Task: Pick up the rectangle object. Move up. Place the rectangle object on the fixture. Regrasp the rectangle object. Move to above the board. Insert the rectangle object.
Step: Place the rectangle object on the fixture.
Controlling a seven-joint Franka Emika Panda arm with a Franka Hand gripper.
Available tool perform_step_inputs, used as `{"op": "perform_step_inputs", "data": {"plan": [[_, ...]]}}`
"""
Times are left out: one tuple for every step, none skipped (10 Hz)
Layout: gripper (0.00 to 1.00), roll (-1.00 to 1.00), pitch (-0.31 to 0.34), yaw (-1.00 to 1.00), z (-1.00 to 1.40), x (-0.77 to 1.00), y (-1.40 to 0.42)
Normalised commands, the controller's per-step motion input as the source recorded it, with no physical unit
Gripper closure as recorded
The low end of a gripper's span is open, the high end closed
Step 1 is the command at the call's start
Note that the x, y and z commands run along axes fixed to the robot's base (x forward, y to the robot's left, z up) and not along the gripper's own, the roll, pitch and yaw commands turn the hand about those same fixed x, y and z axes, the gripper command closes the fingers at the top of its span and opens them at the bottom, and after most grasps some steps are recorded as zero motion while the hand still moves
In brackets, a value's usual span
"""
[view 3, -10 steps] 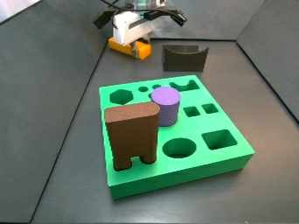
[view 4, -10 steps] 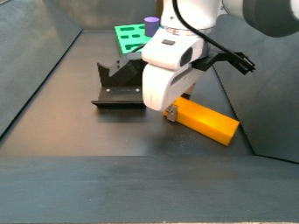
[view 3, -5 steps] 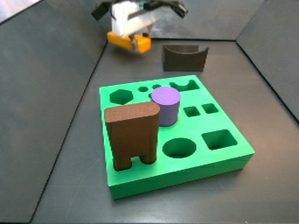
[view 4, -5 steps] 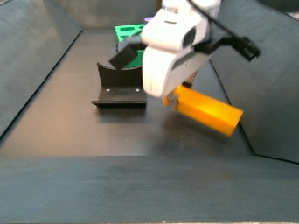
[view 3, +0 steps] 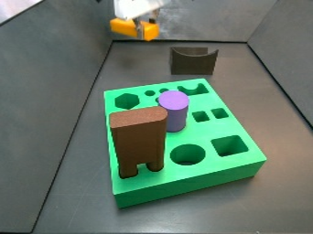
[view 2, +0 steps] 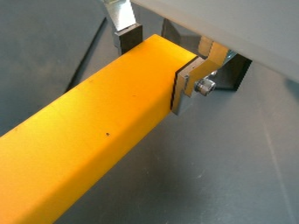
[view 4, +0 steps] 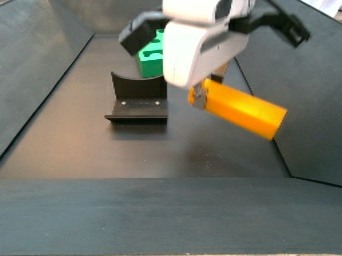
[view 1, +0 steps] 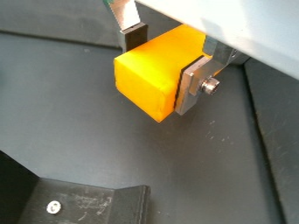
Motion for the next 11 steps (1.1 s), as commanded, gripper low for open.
{"op": "perform_step_inputs", "data": {"plan": [[1.00,0.02,0.025,-0.01,1.00,-0.02,0.00],[1.00,0.03,0.030,-0.02,1.00,-0.02,0.00],[1.00,0.04,0.034,-0.02,1.00,-0.02,0.00],[1.00,0.05,0.039,-0.02,1.00,-0.03,0.01],[1.00,0.06,0.044,-0.02,0.92,-0.03,0.01],[1.00,0.07,0.052,-0.02,0.76,-0.02,0.01],[1.00,0.07,0.066,-0.01,0.55,-0.02,0.01],[1.00,0.08,0.072,-0.01,0.44,-0.01,0.01],[1.00,0.07,0.085,0.00,0.23,0.00,0.01],[1.00,0.07,-0.059,-1.00,-0.06,1.00,-0.53],[1.00,0.07,-0.058,-1.00,-0.12,1.00,-0.50]]}}
